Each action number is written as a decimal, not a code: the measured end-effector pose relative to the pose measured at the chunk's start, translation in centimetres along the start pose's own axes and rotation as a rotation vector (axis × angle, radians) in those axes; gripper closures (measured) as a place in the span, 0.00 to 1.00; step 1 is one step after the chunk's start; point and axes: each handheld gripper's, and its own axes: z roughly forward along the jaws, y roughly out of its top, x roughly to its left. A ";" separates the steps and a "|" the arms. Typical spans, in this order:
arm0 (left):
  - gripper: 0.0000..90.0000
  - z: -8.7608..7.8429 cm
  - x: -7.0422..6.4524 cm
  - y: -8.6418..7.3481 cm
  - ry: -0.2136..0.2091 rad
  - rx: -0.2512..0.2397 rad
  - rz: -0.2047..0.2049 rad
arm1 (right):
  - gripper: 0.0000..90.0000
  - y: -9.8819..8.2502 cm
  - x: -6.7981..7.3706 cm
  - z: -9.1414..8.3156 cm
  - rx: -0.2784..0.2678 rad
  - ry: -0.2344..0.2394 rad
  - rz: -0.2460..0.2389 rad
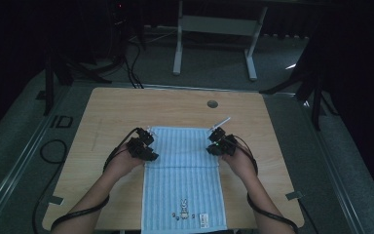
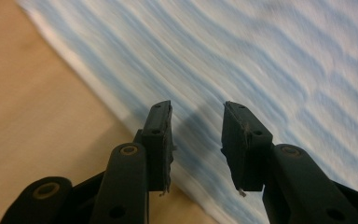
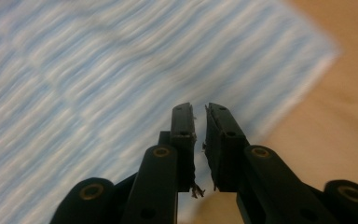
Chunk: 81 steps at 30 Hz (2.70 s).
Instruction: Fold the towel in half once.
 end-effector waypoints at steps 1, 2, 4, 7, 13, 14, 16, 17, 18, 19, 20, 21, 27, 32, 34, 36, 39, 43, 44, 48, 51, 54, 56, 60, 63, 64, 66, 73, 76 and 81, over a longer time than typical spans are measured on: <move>0.69 -0.2 0.5 0.4 0.009 -0.009 -0.010 | 0.88 0.4 -0.6 -0.2 -0.001 -0.008 0.007; 0.69 -0.3 1.0 0.7 0.007 -0.026 -0.023 | 0.86 0.7 -1.2 -0.3 -0.002 -0.013 0.022; 0.65 -0.3 2.1 1.4 0.010 -0.046 -0.060 | 0.82 1.4 -2.5 -0.3 0.007 -0.010 0.052; 0.62 0.2 3.6 2.3 0.032 -0.053 -0.104 | 0.77 2.3 -4.1 0.2 0.025 -0.007 0.097; 0.58 2.3 5.1 3.7 0.068 -0.025 -0.152 | 0.71 4.1 -5.7 1.6 0.065 -0.038 0.126; 0.58 2.7 5.3 3.7 0.071 -0.016 -0.162 | 0.69 4.4 -5.9 1.9 0.075 -0.039 0.138; 0.58 3.4 5.6 3.8 0.066 -0.015 -0.190 | 0.67 4.8 -6.2 2.4 0.078 -0.035 0.162; 0.58 3.6 5.8 3.8 0.064 -0.013 -0.199 | 0.66 5.0 -6.3 2.6 0.073 -0.039 0.166; 0.58 3.7 5.9 3.8 0.069 -0.019 -0.207 | 0.66 5.1 -6.4 2.9 0.070 -0.038 0.176; 0.58 3.8 6.0 3.9 0.079 -0.022 -0.214 | 0.65 5.2 -6.5 3.2 0.073 -0.039 0.184; 0.56 3.8 6.2 4.0 0.085 -0.031 -0.218 | 0.64 5.3 -6.7 3.5 0.081 -0.051 0.190; 0.55 3.8 6.4 4.0 0.083 -0.040 -0.228 | 0.63 5.3 -6.9 3.8 0.092 -0.063 0.196; 0.55 4.3 7.0 4.1 0.074 -0.055 -0.243 | 0.59 4.9 -8.2 5.3 0.102 -0.079 0.289; 0.55 4.9 7.1 4.2 0.074 -0.054 -0.246 | 0.59 4.9 -8.3 6.0 0.101 -0.089 0.288; 0.54 5.2 7.1 4.3 0.072 -0.063 -0.246 | 0.59 4.8 -8.3 6.5 0.109 -0.095 0.295; 0.54 5.3 7.0 4.3 0.077 -0.070 -0.240 | 0.63 4.8 -8.2 6.8 0.109 -0.089 0.291; 0.56 5.4 6.6 4.2 0.098 -0.079 -0.211 | 0.76 4.9 -7.8 6.8 0.124 -0.089 0.261; 0.78 5.6 5.9 4.3 0.068 -0.101 -0.185 | 0.92 5.2 -6.9 6.8 0.145 -0.085 0.209; 0.84 5.6 5.8 4.5 0.049 -0.091 -0.182 | 0.93 5.3 -6.8 6.8 0.153 -0.087 0.203; 0.96 5.1 5.6 4.5 0.039 -0.102 -0.171 | 0.94 5.4 -6.7 6.4 0.142 -0.090 0.190; 0.96 4.3 5.7 4.6 0.033 -0.106 -0.145 | 0.94 5.6 -7.0 5.2 0.117 -0.082 0.195; 0.96 2.9 5.6 5.4 0.043 -0.127 -0.126 | 0.94 6.4 -7.2 3.8 0.091 -0.098 0.184; 0.96 1.8 5.5 6.0 0.061 -0.133 -0.107 | 0.94 7.1 -7.2 2.9 0.077 -0.108 0.172; 0.96 -1.3 5.5 7.6 0.098 -0.164 -0.088 | 0.94 8.5 -7.3 0.9 0.045 -0.134 0.154; 0.96 -3.3 5.6 8.6 0.121 -0.197 -0.076 | 0.94 9.7 -7.4 -0.9 0.011 -0.157 0.150; 0.96 -4.0 5.7 9.0 0.114 -0.203 -0.073 | 0.94 10.1 -7.4 -1.6 -0.001 -0.165 0.146; 0.96 -5.4 5.8 9.7 0.137 -0.225 -0.069 | 0.94 10.9 -7.5 -3.0 -0.025 -0.181 0.141; 0.95 -10.6 5.9 11.7 0.210 -0.268 -0.042 | 0.94 14.2 -7.2 -8.5 -0.126 -0.248 0.075; 0.95 -12.7 5.5 12.4 0.225 -0.306 -0.039 | 0.94 15.3 -7.2 -10.6 -0.159 -0.269 0.070; 0.95 -14.4 4.5 12.2 0.217 -0.332 -0.012 | 0.94 15.6 -6.5 -13.6 -0.235 -0.271 0.066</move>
